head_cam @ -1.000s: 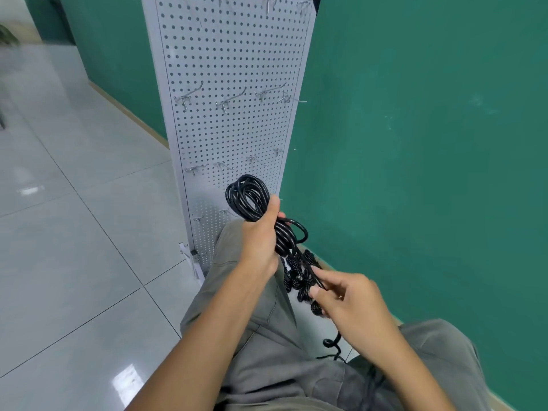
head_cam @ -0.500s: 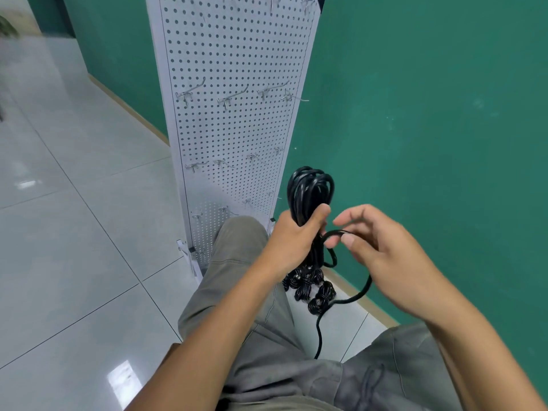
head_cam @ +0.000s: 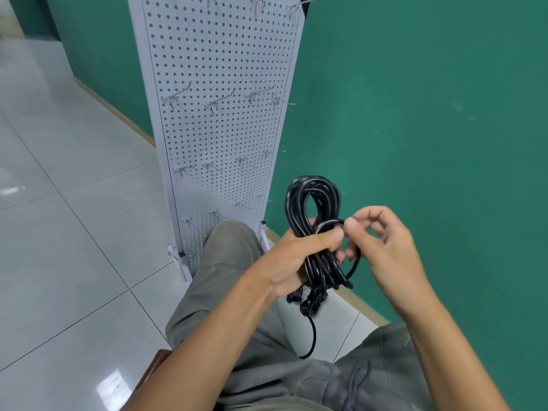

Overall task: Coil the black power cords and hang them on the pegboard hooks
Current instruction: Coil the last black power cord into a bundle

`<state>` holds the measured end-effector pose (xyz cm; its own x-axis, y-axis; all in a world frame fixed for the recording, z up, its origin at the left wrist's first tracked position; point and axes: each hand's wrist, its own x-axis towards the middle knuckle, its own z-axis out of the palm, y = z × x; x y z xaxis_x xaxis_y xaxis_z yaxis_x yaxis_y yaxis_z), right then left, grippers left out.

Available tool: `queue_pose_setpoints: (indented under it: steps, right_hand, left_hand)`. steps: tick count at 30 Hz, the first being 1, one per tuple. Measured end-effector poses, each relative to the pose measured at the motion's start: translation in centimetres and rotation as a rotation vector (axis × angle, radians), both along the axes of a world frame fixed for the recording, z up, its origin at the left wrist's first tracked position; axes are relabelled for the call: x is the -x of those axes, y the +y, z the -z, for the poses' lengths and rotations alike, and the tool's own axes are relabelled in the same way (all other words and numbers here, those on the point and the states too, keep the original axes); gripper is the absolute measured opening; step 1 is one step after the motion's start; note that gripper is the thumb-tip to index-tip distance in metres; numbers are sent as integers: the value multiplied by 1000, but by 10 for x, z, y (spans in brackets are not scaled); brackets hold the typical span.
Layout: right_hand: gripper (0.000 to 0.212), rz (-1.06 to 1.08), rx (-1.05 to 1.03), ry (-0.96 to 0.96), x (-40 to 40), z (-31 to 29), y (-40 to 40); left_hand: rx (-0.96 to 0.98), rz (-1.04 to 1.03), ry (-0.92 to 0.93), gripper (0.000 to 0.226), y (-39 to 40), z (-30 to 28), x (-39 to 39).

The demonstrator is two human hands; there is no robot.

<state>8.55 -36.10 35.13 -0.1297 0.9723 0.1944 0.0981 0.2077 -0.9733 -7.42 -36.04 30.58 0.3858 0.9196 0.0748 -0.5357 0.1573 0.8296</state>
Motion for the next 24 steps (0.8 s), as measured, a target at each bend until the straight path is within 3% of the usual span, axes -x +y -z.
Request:
queue_pose_setpoints:
  steps: [5,12,17,21,24]
  right_hand:
    - [11,-3,91,-19,-14,39,-4]
    - [19,32,156,22,1,57,-4]
    - [6,64,137,52,14,58,-8]
    - [17,209,118,194,15,45,-14]
    - [17,231,106,262,16,30,-16]
  left_hand:
    - [100,-74,-118,24,8,-4,16]
    - [118,-88,-163,26,13,0,27]
    - [111,-21,-101,29,15,5,22]
    - [157,39,-118,41,15,12,21]
    - [166,40,-25,33,12,13,15]
